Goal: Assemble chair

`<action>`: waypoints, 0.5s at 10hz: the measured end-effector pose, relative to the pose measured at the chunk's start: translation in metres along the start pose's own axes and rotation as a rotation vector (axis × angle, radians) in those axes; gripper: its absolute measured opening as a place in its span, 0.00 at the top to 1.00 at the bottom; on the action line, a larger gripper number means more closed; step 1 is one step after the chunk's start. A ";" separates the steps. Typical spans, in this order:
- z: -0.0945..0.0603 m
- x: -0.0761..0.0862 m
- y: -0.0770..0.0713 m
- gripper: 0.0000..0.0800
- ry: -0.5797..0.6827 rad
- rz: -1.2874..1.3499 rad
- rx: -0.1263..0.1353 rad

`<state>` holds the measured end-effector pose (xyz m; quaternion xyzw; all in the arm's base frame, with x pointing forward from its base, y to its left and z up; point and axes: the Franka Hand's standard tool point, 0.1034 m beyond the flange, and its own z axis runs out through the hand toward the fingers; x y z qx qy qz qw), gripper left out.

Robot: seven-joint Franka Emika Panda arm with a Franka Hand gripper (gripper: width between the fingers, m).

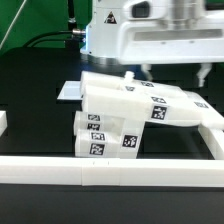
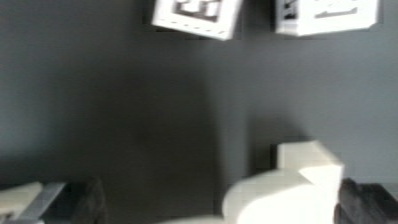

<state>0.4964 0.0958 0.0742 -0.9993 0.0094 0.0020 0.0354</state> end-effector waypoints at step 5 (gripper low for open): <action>-0.006 -0.004 0.005 0.19 0.004 0.014 0.003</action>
Offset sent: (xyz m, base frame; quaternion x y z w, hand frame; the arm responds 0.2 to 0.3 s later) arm -0.0179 -0.0004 0.0119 0.0199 0.0104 0.0034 0.9997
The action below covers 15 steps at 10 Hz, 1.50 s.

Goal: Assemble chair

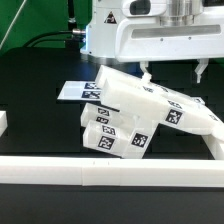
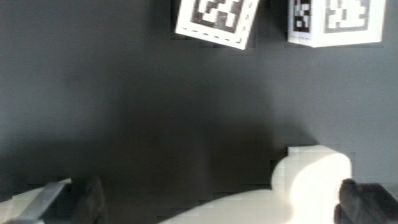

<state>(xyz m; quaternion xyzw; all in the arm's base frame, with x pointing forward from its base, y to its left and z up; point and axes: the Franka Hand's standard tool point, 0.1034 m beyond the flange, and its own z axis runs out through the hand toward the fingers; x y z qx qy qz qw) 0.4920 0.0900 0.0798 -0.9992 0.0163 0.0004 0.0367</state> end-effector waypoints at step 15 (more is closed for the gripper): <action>-0.041 0.036 0.075 0.19 0.013 -0.090 0.025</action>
Offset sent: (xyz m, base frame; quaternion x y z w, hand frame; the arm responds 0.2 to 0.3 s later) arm 0.0158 -0.0354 0.0398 0.0107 -0.0092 -0.0573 0.9983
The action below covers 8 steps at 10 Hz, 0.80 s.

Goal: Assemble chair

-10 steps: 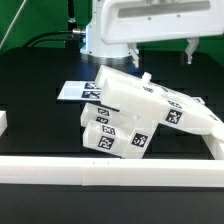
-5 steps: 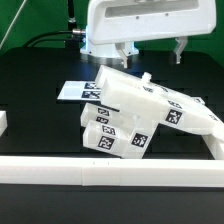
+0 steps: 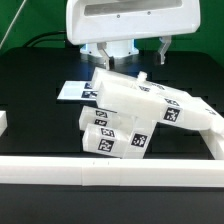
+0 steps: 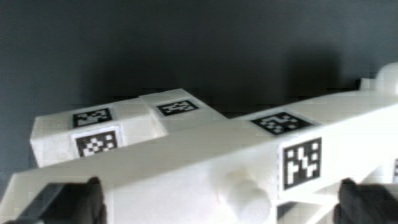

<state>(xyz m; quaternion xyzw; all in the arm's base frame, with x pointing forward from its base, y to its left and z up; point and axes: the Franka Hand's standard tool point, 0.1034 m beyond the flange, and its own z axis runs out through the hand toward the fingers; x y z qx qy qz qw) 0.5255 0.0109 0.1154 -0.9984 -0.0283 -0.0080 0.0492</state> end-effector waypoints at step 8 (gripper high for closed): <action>-0.004 -0.021 0.010 0.19 -0.004 0.003 0.012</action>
Offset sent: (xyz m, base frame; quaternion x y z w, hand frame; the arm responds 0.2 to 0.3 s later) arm 0.0039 -0.0102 -0.0054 0.0179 -0.0012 -0.0142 0.9997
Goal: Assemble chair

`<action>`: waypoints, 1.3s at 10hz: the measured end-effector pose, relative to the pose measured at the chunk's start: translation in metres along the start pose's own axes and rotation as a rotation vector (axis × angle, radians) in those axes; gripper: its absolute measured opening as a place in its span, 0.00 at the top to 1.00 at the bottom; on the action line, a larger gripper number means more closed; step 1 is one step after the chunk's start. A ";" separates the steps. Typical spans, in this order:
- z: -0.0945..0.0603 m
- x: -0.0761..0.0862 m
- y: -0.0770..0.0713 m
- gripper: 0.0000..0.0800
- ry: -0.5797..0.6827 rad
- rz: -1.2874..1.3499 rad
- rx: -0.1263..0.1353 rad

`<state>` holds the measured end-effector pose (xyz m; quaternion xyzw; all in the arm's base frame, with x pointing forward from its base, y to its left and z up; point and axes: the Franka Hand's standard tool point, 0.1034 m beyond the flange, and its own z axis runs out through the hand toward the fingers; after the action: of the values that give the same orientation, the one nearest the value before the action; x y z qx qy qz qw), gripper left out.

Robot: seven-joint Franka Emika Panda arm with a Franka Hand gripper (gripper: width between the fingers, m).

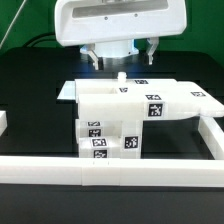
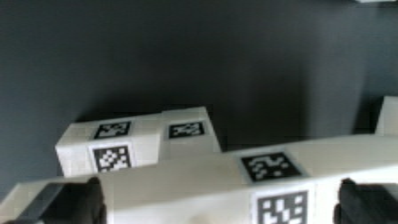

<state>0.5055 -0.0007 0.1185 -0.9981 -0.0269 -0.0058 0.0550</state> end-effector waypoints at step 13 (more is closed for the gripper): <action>0.058 -0.083 -0.159 0.19 0.015 0.325 -0.017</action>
Offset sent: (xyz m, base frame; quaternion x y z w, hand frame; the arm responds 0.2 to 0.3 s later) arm -0.0461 0.0593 -0.0207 -0.0420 0.0415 0.0320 0.9977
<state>0.4145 0.1593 0.0774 -0.9897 0.1353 -0.0047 0.0471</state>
